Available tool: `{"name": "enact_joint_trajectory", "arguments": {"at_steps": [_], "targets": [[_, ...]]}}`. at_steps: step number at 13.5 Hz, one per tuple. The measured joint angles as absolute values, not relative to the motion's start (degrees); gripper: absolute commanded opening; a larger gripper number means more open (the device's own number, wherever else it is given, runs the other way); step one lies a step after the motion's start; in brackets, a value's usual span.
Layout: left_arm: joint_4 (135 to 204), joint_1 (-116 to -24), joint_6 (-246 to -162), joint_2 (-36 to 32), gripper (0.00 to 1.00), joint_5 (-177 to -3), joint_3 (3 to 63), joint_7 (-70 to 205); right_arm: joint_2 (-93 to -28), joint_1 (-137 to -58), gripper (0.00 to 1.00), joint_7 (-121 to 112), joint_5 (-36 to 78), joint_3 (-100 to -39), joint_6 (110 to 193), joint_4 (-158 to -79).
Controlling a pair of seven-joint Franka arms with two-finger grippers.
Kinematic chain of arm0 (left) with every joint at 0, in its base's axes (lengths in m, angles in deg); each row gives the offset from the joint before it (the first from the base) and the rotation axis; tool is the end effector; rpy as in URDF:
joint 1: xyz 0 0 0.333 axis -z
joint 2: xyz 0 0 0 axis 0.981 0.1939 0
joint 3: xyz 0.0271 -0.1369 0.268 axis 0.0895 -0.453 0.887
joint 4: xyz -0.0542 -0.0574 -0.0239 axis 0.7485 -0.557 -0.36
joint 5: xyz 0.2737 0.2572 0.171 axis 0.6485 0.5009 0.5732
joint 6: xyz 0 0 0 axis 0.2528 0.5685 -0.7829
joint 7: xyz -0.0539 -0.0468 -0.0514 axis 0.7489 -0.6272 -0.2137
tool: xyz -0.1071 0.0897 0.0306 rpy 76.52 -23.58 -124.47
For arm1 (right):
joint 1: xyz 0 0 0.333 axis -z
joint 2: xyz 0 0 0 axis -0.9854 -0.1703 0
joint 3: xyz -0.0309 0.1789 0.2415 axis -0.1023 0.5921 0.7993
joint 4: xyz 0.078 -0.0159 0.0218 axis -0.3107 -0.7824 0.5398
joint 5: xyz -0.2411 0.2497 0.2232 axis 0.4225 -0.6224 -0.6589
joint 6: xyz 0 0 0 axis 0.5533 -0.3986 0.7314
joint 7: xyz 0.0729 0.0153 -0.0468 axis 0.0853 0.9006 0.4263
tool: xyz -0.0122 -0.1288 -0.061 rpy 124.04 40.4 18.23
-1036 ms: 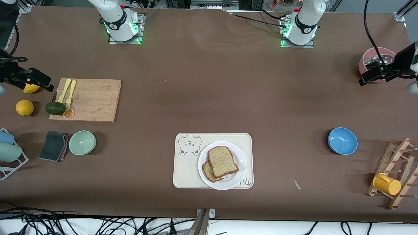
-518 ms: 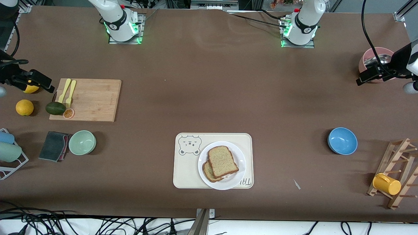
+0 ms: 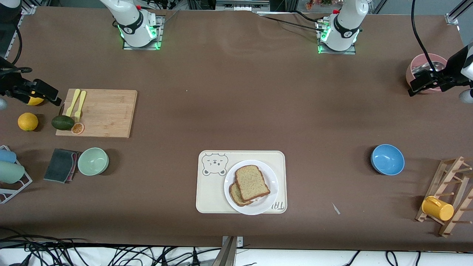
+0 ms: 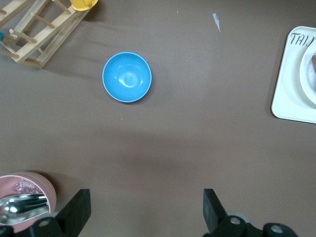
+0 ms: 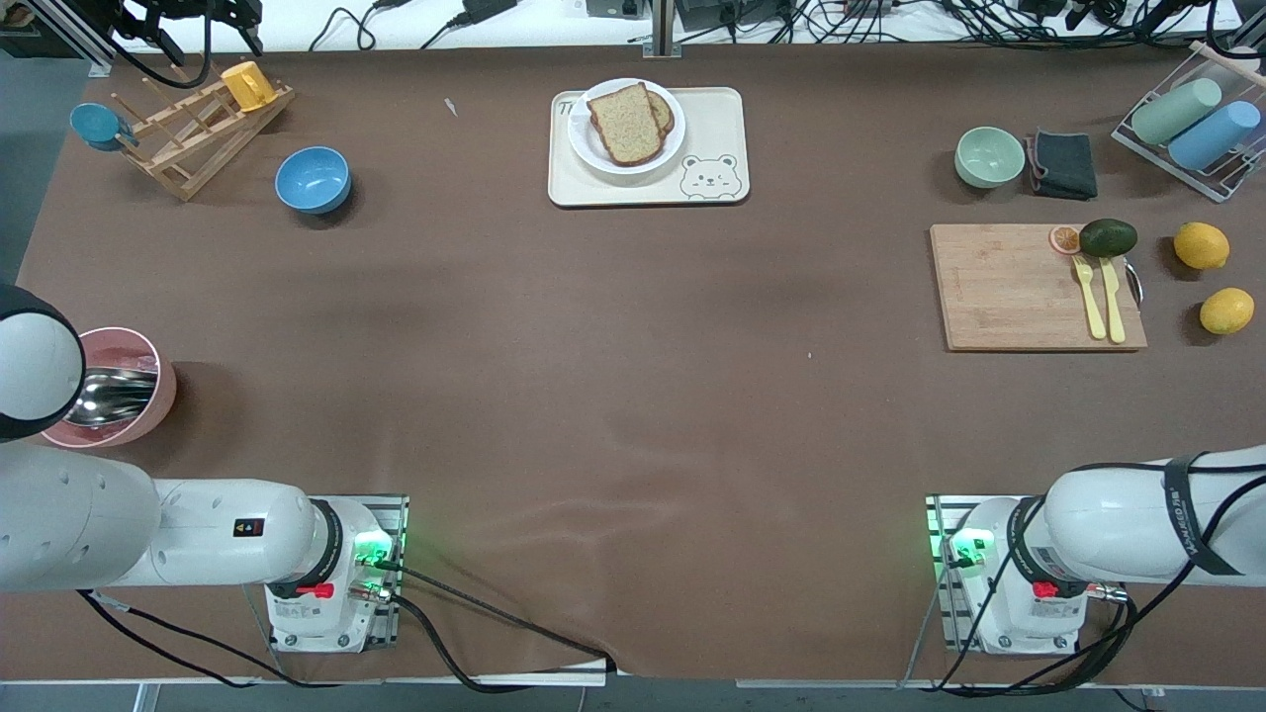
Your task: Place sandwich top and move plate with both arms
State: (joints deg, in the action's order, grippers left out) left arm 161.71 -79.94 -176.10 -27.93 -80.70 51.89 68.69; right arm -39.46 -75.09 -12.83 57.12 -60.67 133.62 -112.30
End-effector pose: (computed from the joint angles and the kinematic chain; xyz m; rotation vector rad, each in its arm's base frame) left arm 0.5682 0.0189 0.5639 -3.1209 -0.2613 0.0601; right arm 0.5996 -0.0185 0.5422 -3.1251 0.1367 -0.0721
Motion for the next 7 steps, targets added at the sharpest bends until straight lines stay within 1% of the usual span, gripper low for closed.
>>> {"name": "enact_joint_trajectory", "arguments": {"at_steps": [7], "targets": [[160.2, -79.6, -176.1, -27.9, 1.0, -80.7, 51.1, 68.6, -40.4, -75.1, 1.0, -12.8, 57.1, -60.9, 133.8, -112.2]]}}
